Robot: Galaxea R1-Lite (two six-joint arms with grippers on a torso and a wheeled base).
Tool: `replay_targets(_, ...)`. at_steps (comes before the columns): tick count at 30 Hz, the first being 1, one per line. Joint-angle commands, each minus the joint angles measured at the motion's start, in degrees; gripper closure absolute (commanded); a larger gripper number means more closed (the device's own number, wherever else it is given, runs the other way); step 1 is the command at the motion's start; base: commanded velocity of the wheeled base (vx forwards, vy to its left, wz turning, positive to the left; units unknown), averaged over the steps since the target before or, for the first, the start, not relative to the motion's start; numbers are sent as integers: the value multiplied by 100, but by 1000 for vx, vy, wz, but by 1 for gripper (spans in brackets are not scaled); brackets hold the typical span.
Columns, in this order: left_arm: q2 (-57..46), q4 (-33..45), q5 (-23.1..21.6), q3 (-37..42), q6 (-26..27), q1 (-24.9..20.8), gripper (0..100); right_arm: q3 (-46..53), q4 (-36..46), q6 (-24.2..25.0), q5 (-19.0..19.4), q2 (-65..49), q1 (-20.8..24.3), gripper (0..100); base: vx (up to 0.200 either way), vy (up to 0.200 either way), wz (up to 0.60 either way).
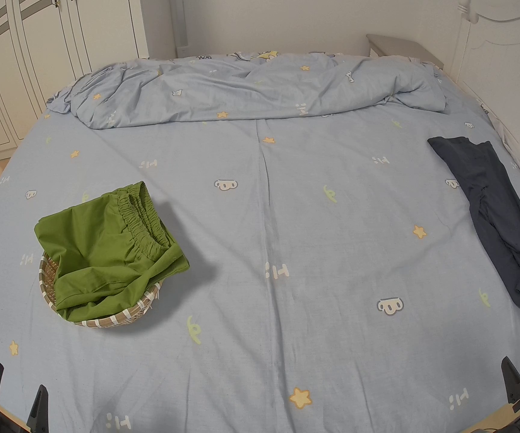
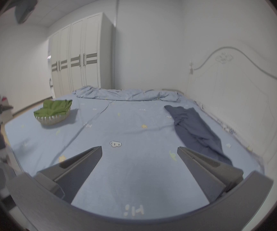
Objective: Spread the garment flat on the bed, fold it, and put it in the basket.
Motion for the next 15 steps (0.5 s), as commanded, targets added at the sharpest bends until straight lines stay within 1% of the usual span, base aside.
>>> replay_targets(1, -62, -10, -2, 48, 7, 1, 0, 101, -65, -318, -1, -18, 1, 0, 0, 0, 0)
replay_targets(2, -71, -10, -2, 48, 7, 1, 0, 101, -135, -564, -10, -18, -7, 0, 0, 0, 0)
replay_targets(3, -71, -10, -2, 48, 7, 1, 0, 101, -135, -564, -10, -18, -7, 0, 0, 0, 0)
replay_targets(4, -71, -1, -2, 48, 7, 1, 0, 101, -188, -766, -36, -18, 1, 0, 0, 0, 0)
replay_targets(5, -71, -1, -2, 48, 7, 1, 0, 101, -188, -766, -36, -18, 1, 0, 0, 0, 0)
replay_targets(6, -62, -10, -2, 48, 7, 1, 0, 101, -197, -643, -45, -18, 1, 0, 0, 0, 0)
replay_targets(7, -62, -10, -2, 48, 7, 1, 0, 101, -294, -344, -36, -18, 1, 0, 0, 0, 0)
replay_targets(8, -62, -10, -2, 48, 7, 1, 0, 101, -311, -283, -27, -18, 1, 0, 0, 0, 0)
replay_targets(9, -71, -10, -2, 48, 7, 1, 0, 101, -619, 491, -1, -18, 1, 0, 0, 0, 0)
replay_targets(10, -62, -10, -11, 48, 7, 1, 0, 101, -918, 816, 26, -18, 1, 0, 0, 0, 0)
replay_targets(11, -62, -10, -11, 48, 7, 1, 0, 101, -918, 816, 26, -18, 1, 0, 0, 0, 0)
replay_targets(12, -62, -10, -2, 48, 7, 1, 0, 101, -1181, 956, 96, -18, 1, 0, 0, 0, 0)
replay_targets(14, -71, -10, -2, 48, 7, 1, 0, 101, -1085, 895, 105, -18, 1, 0, 0, 0, 0)
replay_targets(15, -71, -10, -2, 48, 7, 1, 0, 101, -847, 816, 105, -18, 1, 0, 0, 0, 0)
